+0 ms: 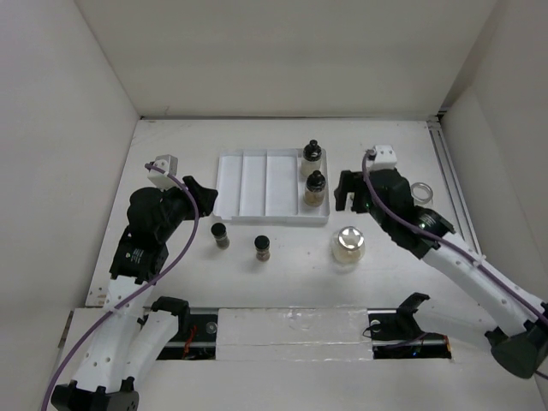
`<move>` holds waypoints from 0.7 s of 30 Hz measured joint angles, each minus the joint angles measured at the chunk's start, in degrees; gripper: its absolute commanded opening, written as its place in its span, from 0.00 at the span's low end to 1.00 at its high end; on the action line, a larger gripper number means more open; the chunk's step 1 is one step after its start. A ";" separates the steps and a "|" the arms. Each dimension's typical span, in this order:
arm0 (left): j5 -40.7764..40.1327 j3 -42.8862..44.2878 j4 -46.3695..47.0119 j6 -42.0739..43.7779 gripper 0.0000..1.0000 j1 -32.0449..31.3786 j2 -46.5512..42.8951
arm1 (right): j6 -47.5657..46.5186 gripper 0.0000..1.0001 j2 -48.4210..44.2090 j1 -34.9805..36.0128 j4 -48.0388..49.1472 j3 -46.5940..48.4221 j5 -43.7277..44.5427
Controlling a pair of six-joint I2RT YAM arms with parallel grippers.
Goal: Organize the condiment bottles
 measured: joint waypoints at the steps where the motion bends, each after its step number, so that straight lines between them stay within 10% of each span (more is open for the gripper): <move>1: 0.00 0.00 0.00 0.00 0.43 0.00 0.00 | 1.11 0.91 -2.78 0.00 -2.10 -2.69 -0.09; 21: 0.02 0.00 0.00 0.00 0.43 0.00 -1.33 | 10.29 0.99 0.09 2.80 -14.08 -14.95 -2.38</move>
